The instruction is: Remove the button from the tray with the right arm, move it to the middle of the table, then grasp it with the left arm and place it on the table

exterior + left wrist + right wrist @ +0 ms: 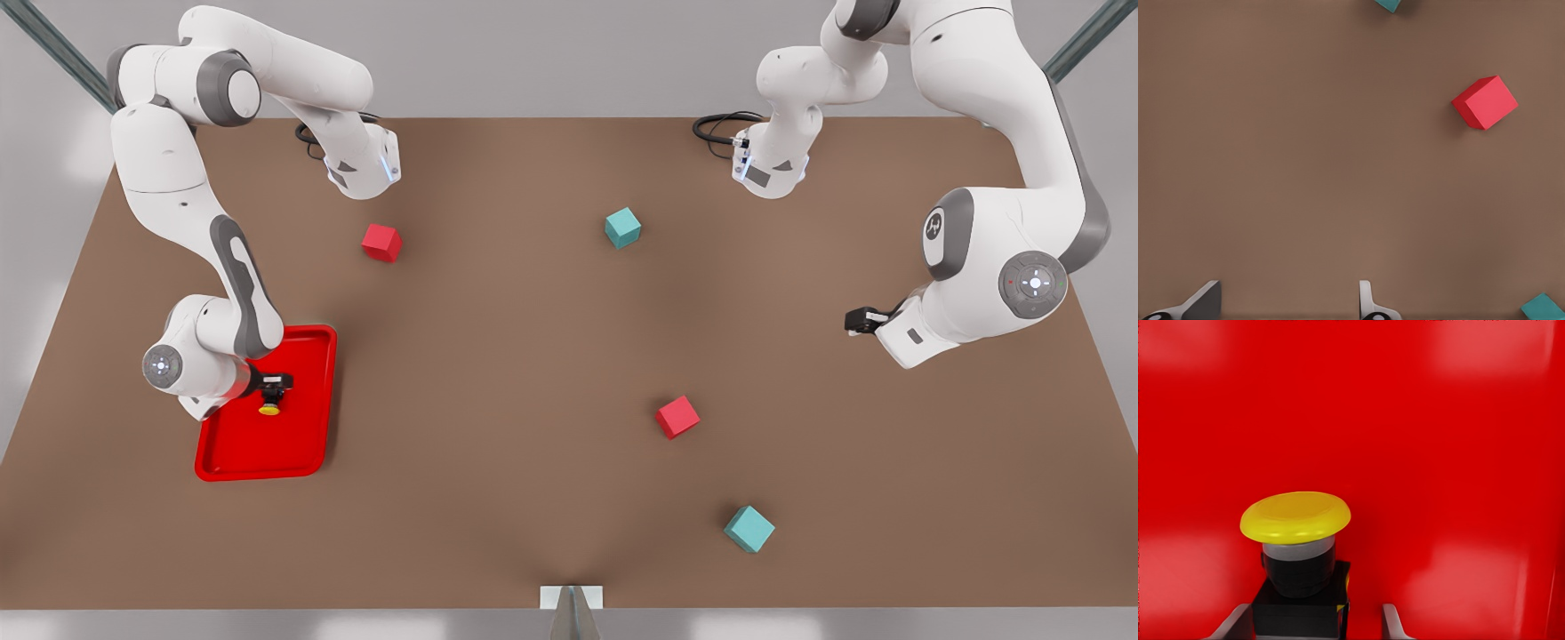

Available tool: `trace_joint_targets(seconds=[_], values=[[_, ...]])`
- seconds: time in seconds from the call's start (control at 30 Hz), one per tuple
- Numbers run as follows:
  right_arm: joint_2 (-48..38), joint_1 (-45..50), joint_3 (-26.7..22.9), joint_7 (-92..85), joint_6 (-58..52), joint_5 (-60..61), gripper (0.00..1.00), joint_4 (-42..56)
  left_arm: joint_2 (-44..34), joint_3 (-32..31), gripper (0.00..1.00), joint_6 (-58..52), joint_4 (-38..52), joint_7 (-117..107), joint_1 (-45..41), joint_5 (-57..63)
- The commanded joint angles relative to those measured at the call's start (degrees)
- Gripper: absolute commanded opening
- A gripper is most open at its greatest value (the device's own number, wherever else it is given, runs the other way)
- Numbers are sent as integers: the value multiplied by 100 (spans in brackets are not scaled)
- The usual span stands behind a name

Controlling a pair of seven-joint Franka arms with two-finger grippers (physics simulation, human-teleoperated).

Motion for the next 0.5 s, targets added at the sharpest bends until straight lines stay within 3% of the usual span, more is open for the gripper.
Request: trace_joint_targets(seconds=[0.0,0.1,0.27,0.47], values=[[-21,21,0,-61,-51,5,72,0,-6,-1,100,4,3,6,0,1],[-39,38,0,-79,-68,-4,56,9,-6,-1,100,4,3,6,0,1],[-56,100,0,-70,-86,-4,55,9,-6,-1,100,4,3,6,0,1],[-47,100,0,-88,-86,-4,48,9,-6,-1,100,4,3,15,0,1]])
